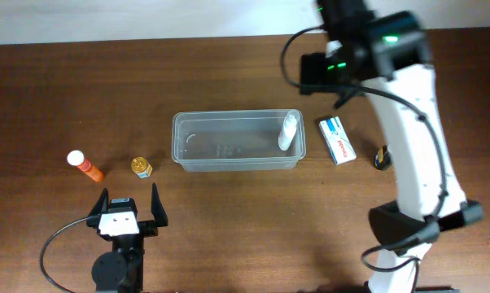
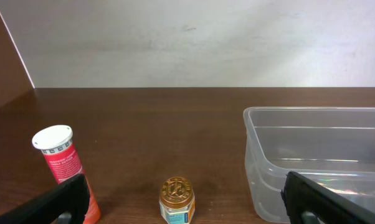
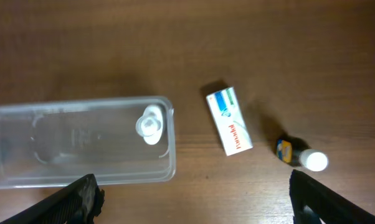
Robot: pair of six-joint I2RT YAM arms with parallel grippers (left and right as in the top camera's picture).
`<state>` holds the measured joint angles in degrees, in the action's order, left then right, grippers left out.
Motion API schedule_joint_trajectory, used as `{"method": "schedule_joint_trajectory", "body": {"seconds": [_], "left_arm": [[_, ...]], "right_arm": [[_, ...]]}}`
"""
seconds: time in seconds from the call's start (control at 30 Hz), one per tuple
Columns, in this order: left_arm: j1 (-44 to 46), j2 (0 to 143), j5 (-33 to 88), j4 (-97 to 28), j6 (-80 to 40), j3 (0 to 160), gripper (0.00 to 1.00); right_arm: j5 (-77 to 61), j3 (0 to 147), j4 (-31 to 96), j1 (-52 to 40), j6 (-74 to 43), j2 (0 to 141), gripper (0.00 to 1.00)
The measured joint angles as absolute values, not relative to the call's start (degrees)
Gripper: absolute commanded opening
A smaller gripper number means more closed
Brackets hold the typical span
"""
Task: Pack container
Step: 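Open the right gripper, release the bottle, and withdraw upward, then lower the right gripper onto the small dark bottle and grasp it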
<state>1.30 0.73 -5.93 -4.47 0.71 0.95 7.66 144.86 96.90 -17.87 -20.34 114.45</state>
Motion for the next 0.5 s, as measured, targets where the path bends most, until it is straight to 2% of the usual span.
{"method": "schedule_joint_trajectory", "body": {"seconds": [0.13,0.3,0.5], "left_arm": [[1.30,0.73,-5.93,-4.45,0.69,0.95,0.99],[1.30,0.69,-5.93,-4.45,0.71,0.95,0.99],[1.30,0.67,-5.93,-4.47,0.71,0.95,0.99]], "right_arm": [[6.11,144.79,96.97,-13.41,-16.69,109.51,0.98],[7.73,136.14,96.95,-7.51,-14.61,97.84,0.98],[9.13,118.78,93.62,6.15,-15.07,81.34,0.98]]}}
